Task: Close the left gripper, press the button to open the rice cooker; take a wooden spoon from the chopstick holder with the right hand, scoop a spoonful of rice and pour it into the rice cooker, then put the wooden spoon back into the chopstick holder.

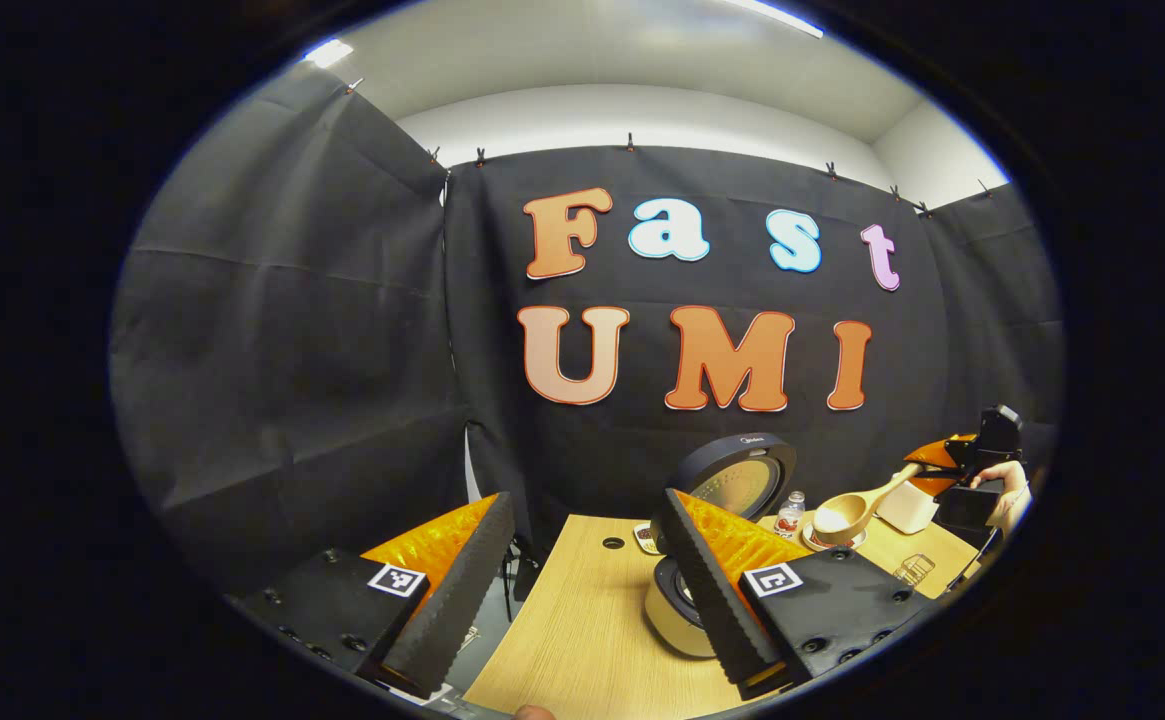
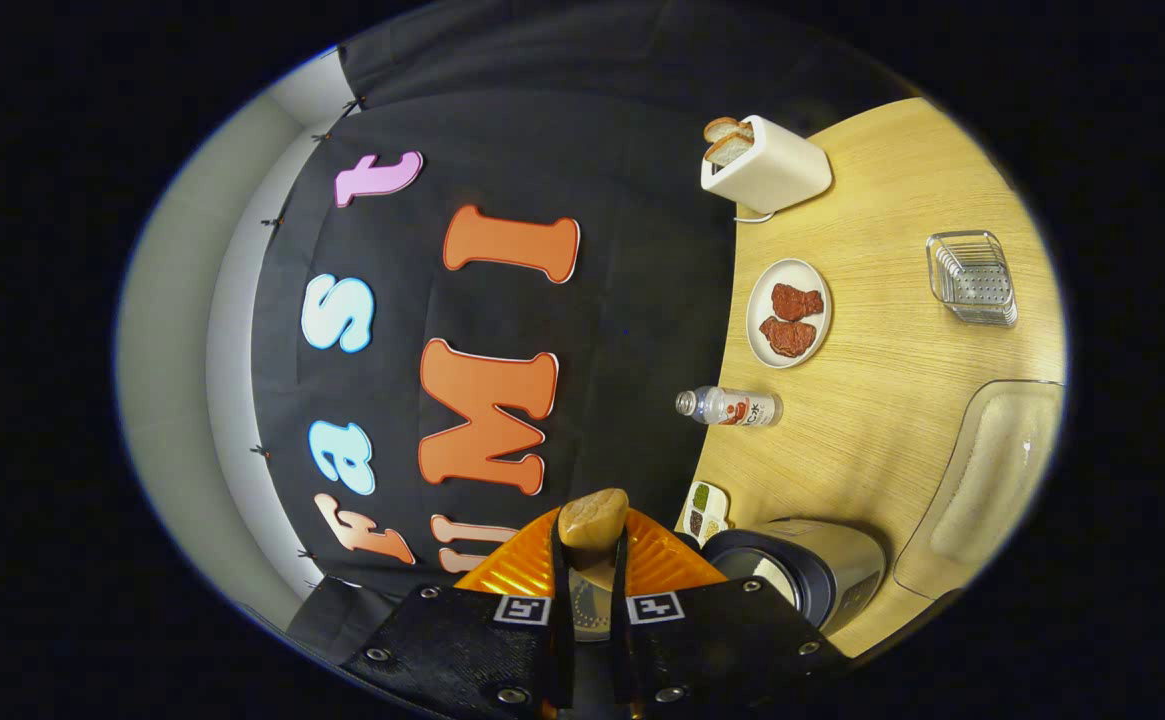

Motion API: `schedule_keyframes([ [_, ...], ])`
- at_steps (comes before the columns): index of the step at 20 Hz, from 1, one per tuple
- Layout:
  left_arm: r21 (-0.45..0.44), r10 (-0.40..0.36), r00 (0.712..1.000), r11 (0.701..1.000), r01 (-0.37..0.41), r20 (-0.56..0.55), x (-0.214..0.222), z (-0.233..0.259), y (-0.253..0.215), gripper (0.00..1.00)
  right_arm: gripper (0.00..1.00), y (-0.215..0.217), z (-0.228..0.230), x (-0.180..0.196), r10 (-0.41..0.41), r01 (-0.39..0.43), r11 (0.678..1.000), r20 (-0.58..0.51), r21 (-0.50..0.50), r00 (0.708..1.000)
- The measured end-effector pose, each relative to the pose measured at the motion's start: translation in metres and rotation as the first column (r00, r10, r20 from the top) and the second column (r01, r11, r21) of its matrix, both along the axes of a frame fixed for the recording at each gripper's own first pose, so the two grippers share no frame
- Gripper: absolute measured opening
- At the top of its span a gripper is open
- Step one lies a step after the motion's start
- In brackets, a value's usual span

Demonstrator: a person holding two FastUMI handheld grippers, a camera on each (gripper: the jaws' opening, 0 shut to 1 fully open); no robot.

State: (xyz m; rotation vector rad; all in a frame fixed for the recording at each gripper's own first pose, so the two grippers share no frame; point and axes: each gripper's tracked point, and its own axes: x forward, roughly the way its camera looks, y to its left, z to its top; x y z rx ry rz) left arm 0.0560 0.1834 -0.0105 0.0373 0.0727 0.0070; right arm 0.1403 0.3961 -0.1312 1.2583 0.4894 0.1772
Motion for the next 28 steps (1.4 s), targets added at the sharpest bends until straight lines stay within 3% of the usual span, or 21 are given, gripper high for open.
schedule_keyframes([
  [11,-0.029,0.035,0.999,0.999,-0.036,-0.039,-0.002,-0.011,0.025,0.99,0.13,0.039,0.013,0.007,0.051,-0.038,0.986,0.079,-0.165,0.996],
  [28,-0.043,0.005,0.999,0.999,-0.007,-0.046,0.005,-0.013,0.022,1.00,0.13,0.068,0.049,-0.001,0.162,-0.064,0.914,0.216,-0.400,0.963],
])
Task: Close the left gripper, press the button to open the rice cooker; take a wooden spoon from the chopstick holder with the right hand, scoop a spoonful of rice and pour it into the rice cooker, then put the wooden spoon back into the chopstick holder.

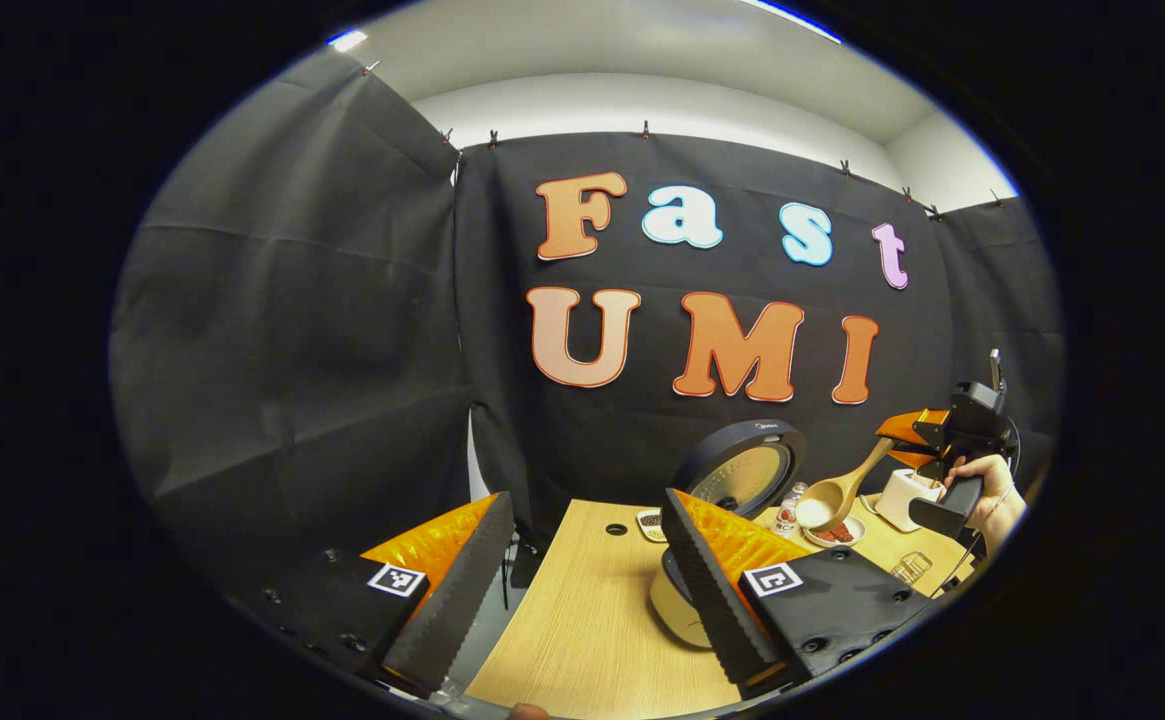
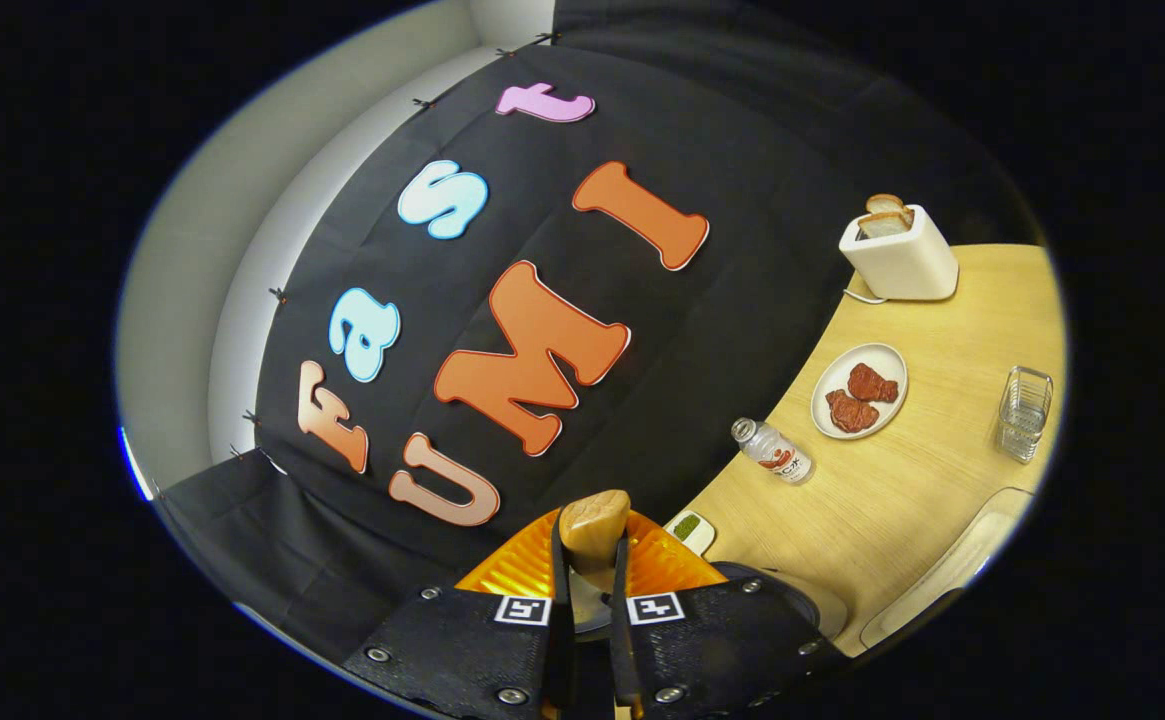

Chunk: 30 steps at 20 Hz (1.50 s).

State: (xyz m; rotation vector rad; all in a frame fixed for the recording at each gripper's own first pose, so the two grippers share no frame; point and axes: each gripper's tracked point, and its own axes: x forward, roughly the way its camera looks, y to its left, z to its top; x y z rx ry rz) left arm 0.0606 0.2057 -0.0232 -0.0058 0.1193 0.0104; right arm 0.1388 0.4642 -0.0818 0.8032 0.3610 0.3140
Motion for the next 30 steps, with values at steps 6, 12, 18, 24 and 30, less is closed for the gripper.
schedule_keyframes([
  [6,0.009,-0.009,1.000,1.000,0.009,0.006,0.004,0.002,-0.002,1.00,0.13,0.013,0.015,-0.004,0.053,-0.050,0.997,0.051,-0.061,0.997],
  [12,0.014,-0.003,1.000,1.000,0.003,0.006,0.007,0.003,0.000,1.00,0.13,0.023,0.021,-0.004,0.094,-0.077,0.986,0.112,-0.150,0.989],
  [18,0.015,0.001,1.000,1.000,-0.001,-0.001,0.009,0.001,0.000,0.98,0.13,0.043,0.020,-0.008,0.148,-0.109,0.967,0.156,-0.231,0.977],
  [24,0.016,0.002,1.000,1.000,-0.002,0.006,0.010,0.005,0.001,1.00,0.13,0.057,0.027,-0.011,0.194,-0.121,0.942,0.211,-0.313,0.958],
  [30,0.016,0.013,1.000,1.000,-0.013,-0.006,0.013,-0.001,0.004,1.00,0.13,0.073,0.035,-0.024,0.278,-0.122,0.888,0.304,-0.444,0.911],
])
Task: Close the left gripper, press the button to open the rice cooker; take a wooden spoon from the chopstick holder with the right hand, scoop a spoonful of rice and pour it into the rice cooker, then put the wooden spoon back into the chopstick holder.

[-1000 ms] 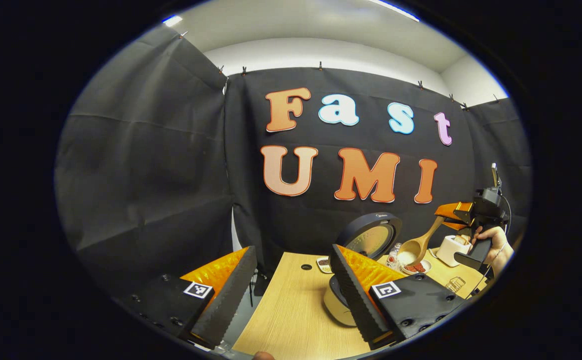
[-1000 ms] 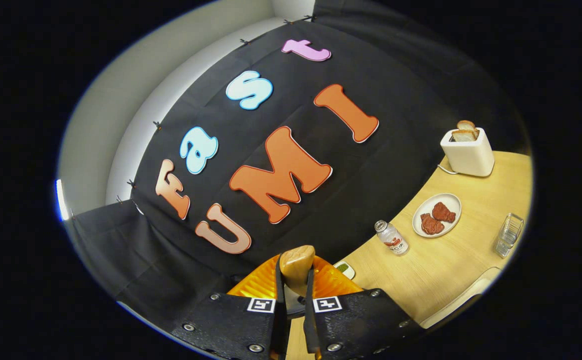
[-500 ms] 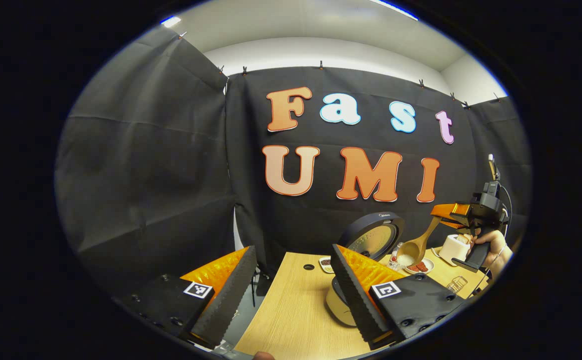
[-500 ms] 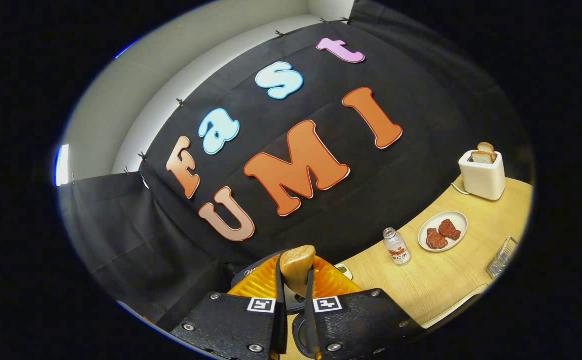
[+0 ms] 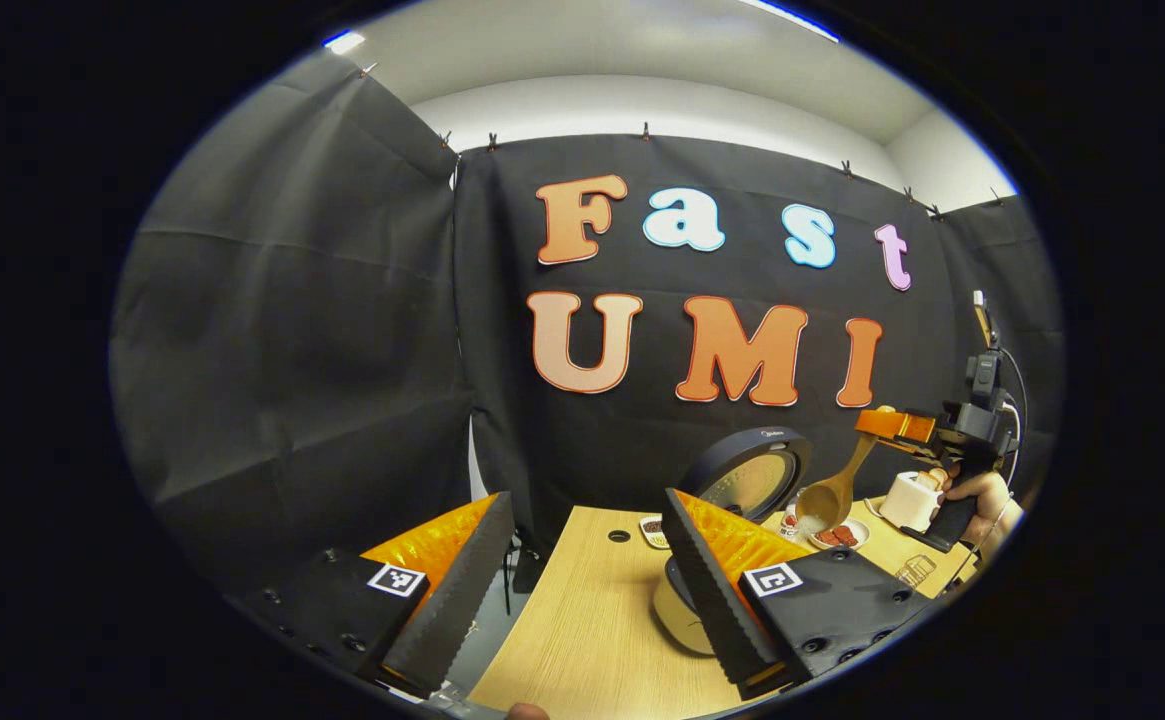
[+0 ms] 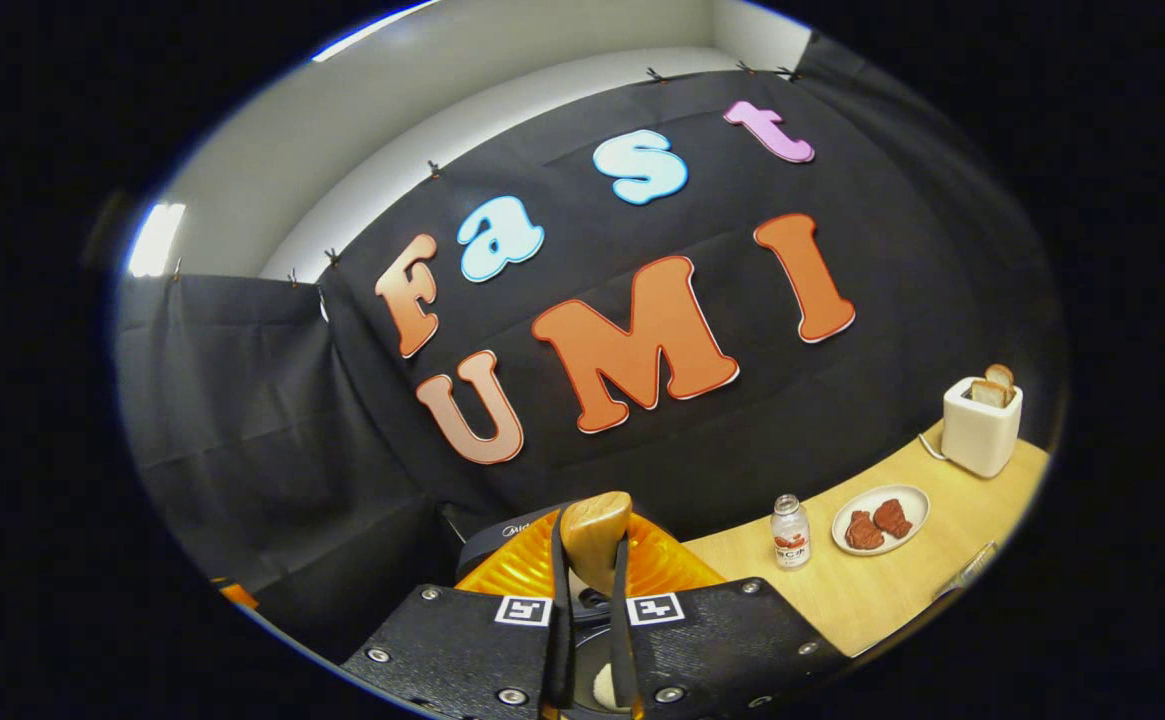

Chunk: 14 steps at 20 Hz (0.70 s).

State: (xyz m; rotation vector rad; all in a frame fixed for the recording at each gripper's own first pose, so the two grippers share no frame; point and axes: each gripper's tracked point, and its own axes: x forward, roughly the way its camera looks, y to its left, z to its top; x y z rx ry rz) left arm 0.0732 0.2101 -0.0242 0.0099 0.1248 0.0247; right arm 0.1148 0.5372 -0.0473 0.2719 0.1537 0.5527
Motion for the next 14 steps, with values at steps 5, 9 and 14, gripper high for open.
schedule_keyframes([
  [5,0.005,-0.004,1.000,1.000,0.004,0.005,0.004,0.005,-0.003,1.00,0.13,0.017,-0.004,-0.010,0.061,-0.055,0.994,0.070,-0.094,0.996],
  [9,0.009,-0.001,1.000,1.000,0.001,0.021,0.003,0.010,-0.003,1.00,0.13,0.029,-0.009,-0.018,0.122,-0.104,0.982,0.109,-0.159,0.986],
  [14,-0.024,0.000,1.000,1.000,0.001,0.023,0.000,0.012,-0.004,0.99,0.13,0.033,-0.019,-0.023,0.166,-0.143,0.972,0.114,-0.185,0.980],
])
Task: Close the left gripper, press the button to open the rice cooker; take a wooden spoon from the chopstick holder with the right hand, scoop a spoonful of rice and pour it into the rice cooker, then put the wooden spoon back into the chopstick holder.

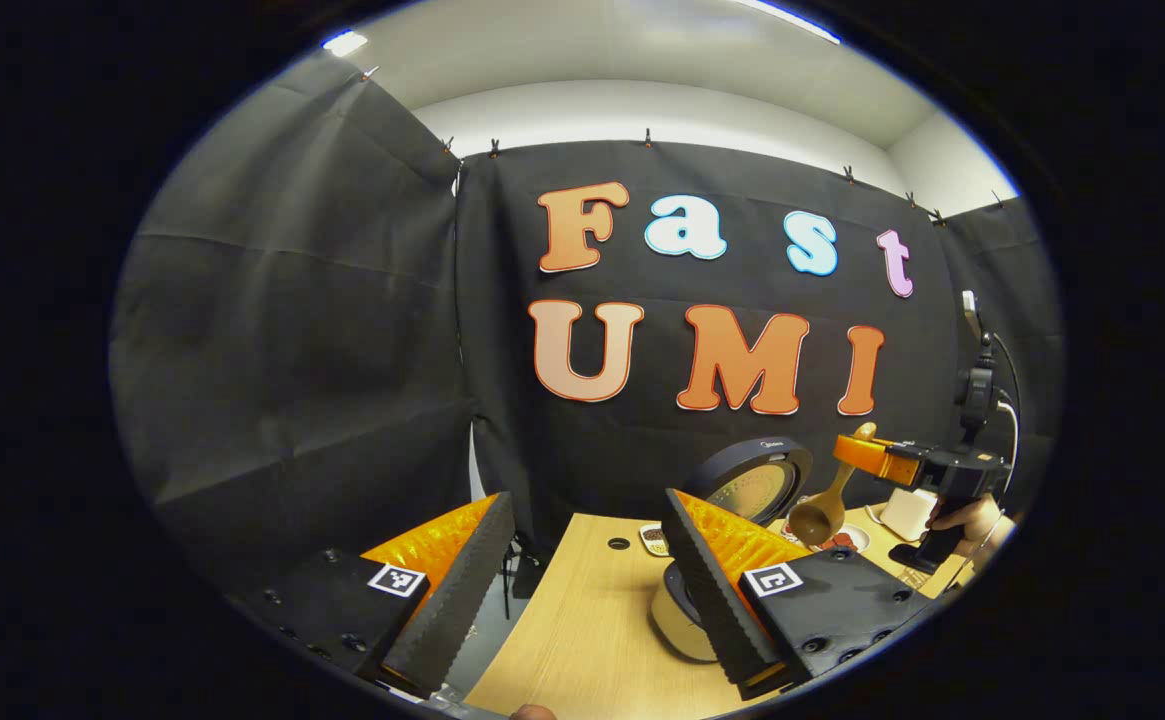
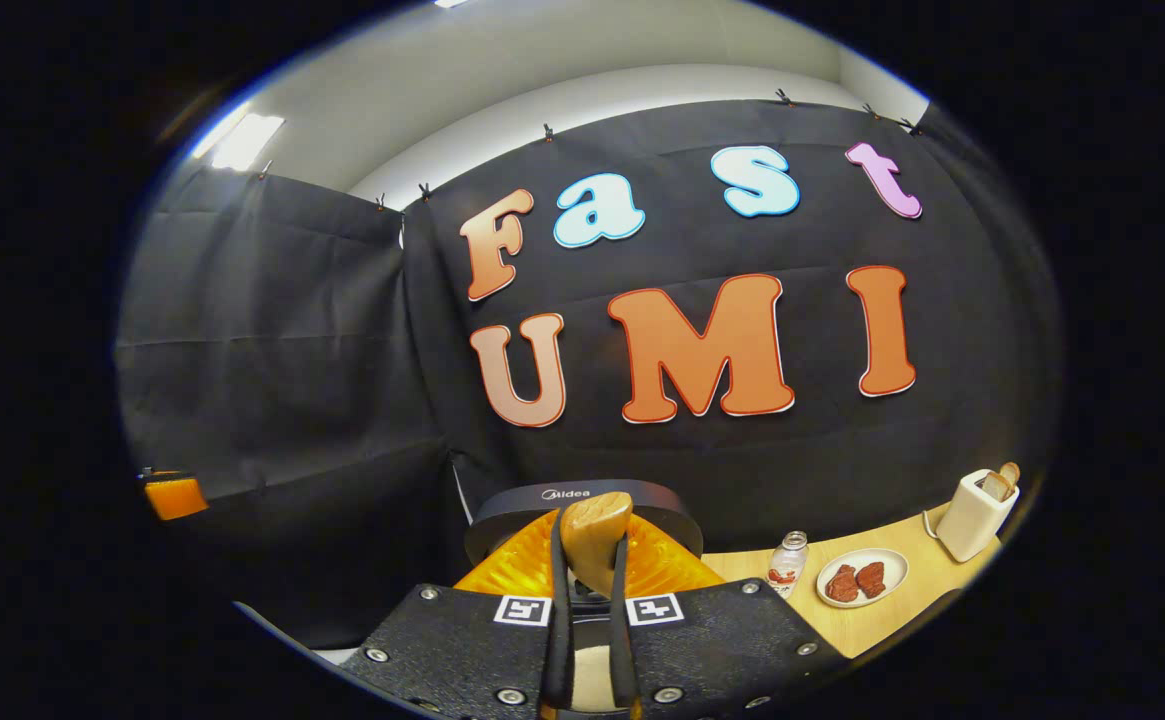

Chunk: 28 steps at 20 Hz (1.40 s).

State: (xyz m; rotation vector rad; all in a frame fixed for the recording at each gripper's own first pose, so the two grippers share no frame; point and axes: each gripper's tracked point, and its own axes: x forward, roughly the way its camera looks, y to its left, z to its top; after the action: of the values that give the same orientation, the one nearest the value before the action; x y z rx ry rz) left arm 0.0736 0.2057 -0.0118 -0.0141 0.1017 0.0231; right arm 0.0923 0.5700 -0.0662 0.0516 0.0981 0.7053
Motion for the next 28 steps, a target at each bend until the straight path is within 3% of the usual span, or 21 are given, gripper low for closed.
schedule_keyframes([
  [5,-0.010,0.002,1.000,1.000,-0.002,0.011,0.006,0.007,-0.009,1.00,0.13,-0.037,0.005,0.009,-0.035,0.039,0.997,-0.055,0.062,0.998],
  [12,-0.009,-0.051,0.998,0.999,0.051,0.037,0.022,0.013,-0.059,0.98,0.13,-0.171,0.017,0.033,-0.191,0.199,0.975,-0.079,0.101,0.978],
  [20,0.021,-0.048,0.999,0.999,0.048,0.015,0.033,0.004,-0.112,0.98,0.13,-0.342,-0.013,0.055,-0.378,0.400,0.908,-0.167,0.123,0.911],
  [28,0.087,-0.017,1.000,0.996,0.015,0.020,0.020,0.004,-0.156,0.98,0.13,-0.427,-0.088,0.076,-0.447,0.483,0.871,-0.263,0.090,0.855],
])
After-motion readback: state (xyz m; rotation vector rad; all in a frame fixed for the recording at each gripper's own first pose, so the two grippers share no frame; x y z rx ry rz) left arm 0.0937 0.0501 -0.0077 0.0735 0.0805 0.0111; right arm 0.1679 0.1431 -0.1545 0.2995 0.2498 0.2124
